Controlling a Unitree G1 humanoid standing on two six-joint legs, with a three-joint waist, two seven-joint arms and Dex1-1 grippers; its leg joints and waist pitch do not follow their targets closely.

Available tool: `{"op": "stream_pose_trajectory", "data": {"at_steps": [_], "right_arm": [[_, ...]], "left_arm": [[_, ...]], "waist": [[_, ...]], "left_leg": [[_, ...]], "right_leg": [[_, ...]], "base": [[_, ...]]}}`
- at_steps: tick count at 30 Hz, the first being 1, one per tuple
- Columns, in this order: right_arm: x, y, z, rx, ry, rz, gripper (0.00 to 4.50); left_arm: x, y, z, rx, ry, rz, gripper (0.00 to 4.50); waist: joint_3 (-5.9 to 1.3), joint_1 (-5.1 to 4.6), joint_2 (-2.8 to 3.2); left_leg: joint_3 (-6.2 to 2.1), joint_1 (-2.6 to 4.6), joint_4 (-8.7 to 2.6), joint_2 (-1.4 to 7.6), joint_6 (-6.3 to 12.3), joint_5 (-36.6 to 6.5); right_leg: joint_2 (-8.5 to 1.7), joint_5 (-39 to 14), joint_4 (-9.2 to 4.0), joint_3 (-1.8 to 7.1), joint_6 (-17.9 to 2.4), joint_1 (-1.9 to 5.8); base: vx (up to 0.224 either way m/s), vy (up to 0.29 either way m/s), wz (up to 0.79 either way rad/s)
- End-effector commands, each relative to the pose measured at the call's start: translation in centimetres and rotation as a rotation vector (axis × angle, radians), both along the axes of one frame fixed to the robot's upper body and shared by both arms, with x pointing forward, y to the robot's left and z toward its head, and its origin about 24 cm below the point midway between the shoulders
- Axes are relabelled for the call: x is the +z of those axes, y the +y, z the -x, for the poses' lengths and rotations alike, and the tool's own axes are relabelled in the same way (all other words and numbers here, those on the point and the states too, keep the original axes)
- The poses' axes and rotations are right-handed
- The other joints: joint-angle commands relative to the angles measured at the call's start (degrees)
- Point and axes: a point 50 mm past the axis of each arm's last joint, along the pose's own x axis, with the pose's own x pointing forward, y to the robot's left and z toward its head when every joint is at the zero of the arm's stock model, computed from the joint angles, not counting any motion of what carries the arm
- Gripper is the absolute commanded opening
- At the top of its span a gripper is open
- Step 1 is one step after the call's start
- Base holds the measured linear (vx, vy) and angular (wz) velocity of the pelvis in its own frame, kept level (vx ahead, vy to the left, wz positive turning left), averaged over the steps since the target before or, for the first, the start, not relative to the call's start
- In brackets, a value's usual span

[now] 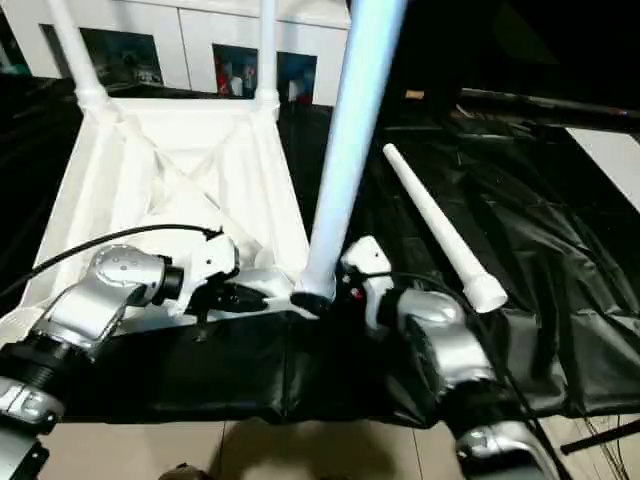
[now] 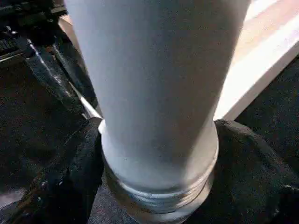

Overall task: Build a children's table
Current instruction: Rotate leg to tighten

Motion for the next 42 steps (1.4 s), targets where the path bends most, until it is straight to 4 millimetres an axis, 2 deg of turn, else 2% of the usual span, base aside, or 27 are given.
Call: {"op": "stream_pose_trajectory", "data": {"at_steps": [1, 2, 3, 6, 8, 13, 17, 18, 20, 21, 23, 24, 26, 28, 30, 32, 34, 36, 38, 39, 42], "right_arm": [[0.6, -0.2, 0.1, 0.012, -0.022, -0.013, 3.64], [0.6, -0.1, 0.2, 0.018, -0.018, -0.016, 3.64], [0.6, -0.1, 0.2, 0.02, -0.017, -0.017, 3.39], [0.4, 0.0, 0.3, 0.021, -0.002, -0.026, 3.26], [0.3, 0.0, 0.4, 0.021, 0.005, -0.029, 2.97], [-0.1, 0.1, 0.5, -0.004, 0.019, -0.034, 2.79], [-0.5, 0.2, 0.3, -0.064, 0.036, -0.037, 2.76], [-1.3, 0.2, -0.1, -0.154, 0.054, -0.007, 2.75], [-1.7, 0.3, -0.4, -0.214, 0.06, 0.011, 2.75], [-2.2, 0.3, -0.9, -0.325, 0.075, 0.03, 2.75], [-2.6, 0.3, -1.4, -0.422, 0.089, 0.033, 2.75], [-3.0, 0.3, -2.5, -0.613, 0.123, 0.027, 2.74], [-3.1, 0.3, -2.8, -0.679, 0.135, 0.026, 2.74], [-3.1, 0.8, -3.6, -0.811, 0.174, 0.014, 2.74], [-2.7, 1.7, -4.2, -0.874, 0.148, 0.024, 2.74], [-2.6, 2.2, -4.3, -0.865, 0.125, 0.039, 2.74], [-2.4, 2.6, -4.4, -0.849, 0.106, 0.038, 2.74], [-2.1, 3.0, -4.5, -0.827, 0.102, -0.009, 2.74], [-1.9, 3.3, -4.5, -0.774, 0.123, -0.087, 3.3], [-1.4, 3.3, -4.5, -0.73, 0.116, -0.14, 3.44], [-1.2, 3.3, -4.5, -0.699, 0.104, -0.153, 3.63]], "left_arm": [[-0.5, -1.3, 1.0, -0.099, 0.037, 0.039, 0.0], [-0.5, -1.2, 1.1, -0.102, 0.04, 0.04, 0.0], [-0.4, -1.2, 1.1, -0.104, 0.041, 0.04, 0.0], [-0.5, -1.3, 1.1, -0.099, 0.038, 0.041, 0.0], [-0.5, -1.3, 1.1, -0.098, 0.038, 0.043, 0.0], [-0.7, -1.5, 1.0, -0.087, 0.035, 0.043, 0.0], [-0.9, -1.7, 0.7, -0.044, 0.022, 0.04, 0.0], [-1.1, -2.0, 0.1, 0.027, 0.005, 0.033, 0.0], [-1.1, -2.3, -0.3, 0.067, -0.007, 0.035, 0.0], [-1.2, -2.9, -0.8, 0.129, -0.019, 0.042, 0.0], [-1.3, -3.5, -1.2, 0.178, -0.032, 0.044, 0.0], [-1.5, -4.7, -1.9, 0.279, -0.041, 0.045, 0.0], [-1.5, -5.2, -2.2, 0.316, -0.041, 0.047, 0.0], [-1.6, -6.5, -2.9, 0.423, -0.054, 0.052, 0.0], [-1.8, -7.8, -3.2, 0.472, -0.075, 0.046, 0.0], [-1.8, -8.2, -3.3, 0.477, -0.079, 0.049, 0.0], [-1.8, -8.4, -3.2, 0.476, -0.077, 0.058, 0.0], [-1.7, -8.5, -3.1, 0.457, -0.083, 0.06, 0.0], [-1.7, -8.3, -3.1, 0.449, -0.084, 0.059, 0.0], [-1.7, -7.8, -2.9, 0.412, -0.083, 0.058, 0.0], [-1.7, -7.5, -2.8, 0.396, -0.084, 0.054, 0.0]], "waist": [[-3.33, -0.17, 0.02], [-3.29, -0.12, -0.01], [-3.31, -0.11, 0.0], [-3.25, -0.17, -0.01], [-3.26, -0.16, -0.01], [-3.32, -0.17, -0.09], [-3.11, -0.22, -0.09], [-2.97, -0.4, -0.08], [-2.76, -0.49, -0.05], [-2.8, -0.59, -0.1], [-2.76, -0.79, -0.07], [-2.81, -1.02, -0.07], [-2.96, -0.98, 0.07], [-3.02, -1.03, 0.05], [-3.39, -0.91, 0.09], [-3.47, -0.72, 0.02], [-3.76, -0.57, -0.13], [-3.78, -0.6, -0.2], [-3.61, -0.59, -0.25], [-3.46, -0.57, -0.24], [-3.28, -0.82, -0.23]], "left_leg": [[0.05, 0.4, -3.43, 1.6, 4.75, -7.2], [0.02, 0.36, -3.47, 1.6, 4.54, -7.4], [0.01, 0.36, -3.47, 1.62, 4.46, -7.5], [0.01, 0.41, -3.54, 1.63, 4.07, -8.0], [-0.01, 0.42, -3.55, 1.63, 3.89, -7.9], [0.02, 0.37, -3.47, 1.57, 4.12, -7.0], [-0.04, 0.34, -3.67, 1.6, 3.43, -8.5], [0.0, 0.42, -3.73, 1.58, 2.76, -10.0], [-0.07, 0.56, -3.9, 1.51, 2.0, -11.4], [-0.22, 0.58, -3.99, 1.48, 1.29, -12.4], [-0.27, 0.71, -4.02, 1.46, 0.67, -13.3], [-0.25, 0.69, -4.04, 1.47, 0.29, -13.4], [-0.43, 0.77, -4.06, 1.36, -0.37, -13.4], [-0.26, 0.76, -3.93, 1.34, -0.03, -12.9], [-0.2, 0.68, -3.75, 1.2, 0.18, -11.3], [0.02, 0.68, -3.56, 1.11, 1.05, -9.8], [0.03, 0.26, -3.31, 1.04, 2.77, -6.2], [0.13, 0.22, -3.18, 1.05, 4.13, -4.8], [0.19, 0.24, -3.23, 1.06, 5.02, -5.9], [0.11, 0.19, -3.34, 1.15, 5.15, -7.3], [-0.07, -0.07, -3.57, 1.31, 4.87, -8.9]], "right_leg": [[-3.74, -6.1, -3.24, 2.85, -13.2, 2.99], [-3.75, -6.7, -3.29, 2.87, -12.8, 3.01], [-3.76, -6.9, -3.28, 2.88, -12.7, 3.02], [-3.72, -8.0, -3.42, 2.88, -12.3, 2.9], [-3.74, -8.2, -3.42, 2.9, -12.2, 2.92], [-3.66, -6.7, -3.25, 2.88, -12.3, 2.96], [-3.75, -9.6, -3.61, 2.9, -11.7, 2.88], [-3.78, -12.4, -3.97, 2.97, -11.0, 2.62], [-3.81, -15.4, -4.32, 2.96, -10.3, 2.51], [-3.98, -18.3, -4.59, 2.95, -9.5, 2.63], [-3.95, -20.3, -4.83, 2.97, -8.8, 2.35], [-3.94, -20.7, -4.81, 3.04, -8.6, 2.24], [-3.99, -21.6, -4.91, 2.92, -8.2, 2.36], [-3.72, -18.1, -4.7, 2.98, -8.3, 2.25], [-3.66, -14.7, -4.31, 2.96, -8.7, 2.4], [-3.5, -10.8, -4.04, 2.99, -9.2, 2.46], [-3.35, -4.3, -3.2, 2.94, -10.3, 3.01], [-3.37, -1.1, -2.9, 2.91, -11.4, 3.09], [-3.44, -2.3, -3.16, 2.9, -11.6, 3.17], [-3.58, -5.2, -3.5, 2.86, -11.4, 3.18], [-3.71, -8.9, -3.85, 2.81, -10.8, 3.24]], "base": [[0.0, 0.0, 0.0], [0.0, 0.0, 0.0], [0.0, 0.0, 0.0], [0.0, 0.0, 0.0], [0.0, 0.0, 0.0], [0.0, 0.0, 0.0], [0.0, 0.0, 0.0], [0.0, 0.0, 0.0], [0.0, 0.0, 0.0], [0.0, 0.0, 0.0], [0.0, 0.0, 0.0], [0.0, 0.0, 0.0], [0.0, 0.0, 0.0], [0.0, 0.0, 0.0], [0.0, 0.0, 0.0], [0.0, 0.0, 0.0], [0.0, 0.0, 0.0], [0.0, 0.0, 0.0], [0.0, 0.0, 0.0], [0.0, 0.0, 0.0], [0.0, 0.0, 0.0]]}}
